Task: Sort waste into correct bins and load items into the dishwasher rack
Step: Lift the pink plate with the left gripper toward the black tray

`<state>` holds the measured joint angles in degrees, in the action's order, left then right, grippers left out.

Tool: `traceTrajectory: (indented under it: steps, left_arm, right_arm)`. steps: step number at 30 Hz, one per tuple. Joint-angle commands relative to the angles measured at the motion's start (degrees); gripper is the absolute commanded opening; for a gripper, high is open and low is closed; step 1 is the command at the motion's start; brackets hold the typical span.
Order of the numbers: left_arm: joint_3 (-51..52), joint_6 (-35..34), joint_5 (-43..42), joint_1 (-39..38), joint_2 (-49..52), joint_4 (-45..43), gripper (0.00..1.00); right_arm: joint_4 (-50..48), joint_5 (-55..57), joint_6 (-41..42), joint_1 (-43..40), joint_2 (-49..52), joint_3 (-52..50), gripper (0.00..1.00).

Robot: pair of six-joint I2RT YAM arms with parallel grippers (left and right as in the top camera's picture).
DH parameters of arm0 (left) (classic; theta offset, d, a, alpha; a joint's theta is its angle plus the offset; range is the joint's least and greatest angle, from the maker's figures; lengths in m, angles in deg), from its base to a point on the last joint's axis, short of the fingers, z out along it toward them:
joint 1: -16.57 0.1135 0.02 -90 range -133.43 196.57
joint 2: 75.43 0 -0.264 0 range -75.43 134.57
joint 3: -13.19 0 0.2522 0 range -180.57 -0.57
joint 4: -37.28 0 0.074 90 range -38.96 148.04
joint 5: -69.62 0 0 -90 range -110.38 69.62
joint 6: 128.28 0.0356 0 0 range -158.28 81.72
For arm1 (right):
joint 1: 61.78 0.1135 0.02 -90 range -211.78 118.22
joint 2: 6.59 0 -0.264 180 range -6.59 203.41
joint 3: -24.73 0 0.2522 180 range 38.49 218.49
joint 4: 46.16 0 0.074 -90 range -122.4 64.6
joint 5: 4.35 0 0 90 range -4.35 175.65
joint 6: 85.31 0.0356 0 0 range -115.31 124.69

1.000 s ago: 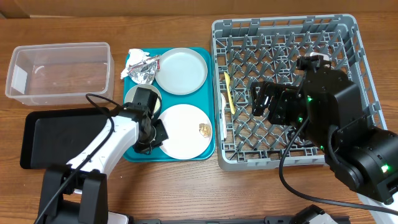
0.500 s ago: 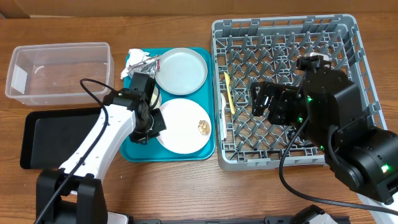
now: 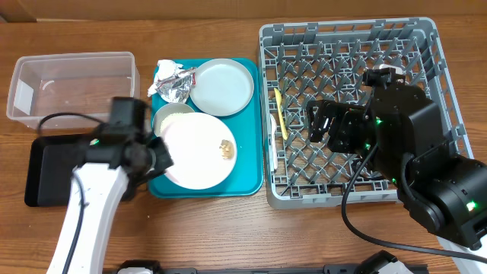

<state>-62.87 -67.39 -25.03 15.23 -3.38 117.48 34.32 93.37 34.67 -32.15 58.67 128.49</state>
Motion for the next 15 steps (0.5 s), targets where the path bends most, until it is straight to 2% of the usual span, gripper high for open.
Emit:
traceTrajectory:
  steps: [1, 3, 9, 15]
  left_arm:
    - [-1.62, 2.97, 2.14, 6.82, -5.68, 3.13, 0.04]
    - [-1.62, 4.33, 4.46, 13.09, -8.48, 5.77, 0.04]
    - [-1.62, 6.86, 9.7, 24.5, -9.7, 7.45, 0.04]
    - [-1.62, 6.8, 8.66, 32.48, -9.7, 7.67, 0.04]
  right_arm:
    - [-0.13, 0.15, 0.33, -0.13, -0.24, 0.72, 1.0]
    - [-0.13, 0.15, 0.31, -0.13, -0.24, 0.72, 1.0]
    - [-0.11, 0.15, 0.31, -0.13, -0.24, 0.72, 1.0]
    - [-0.13, 0.17, 0.31, -0.13, -0.24, 0.72, 1.0]
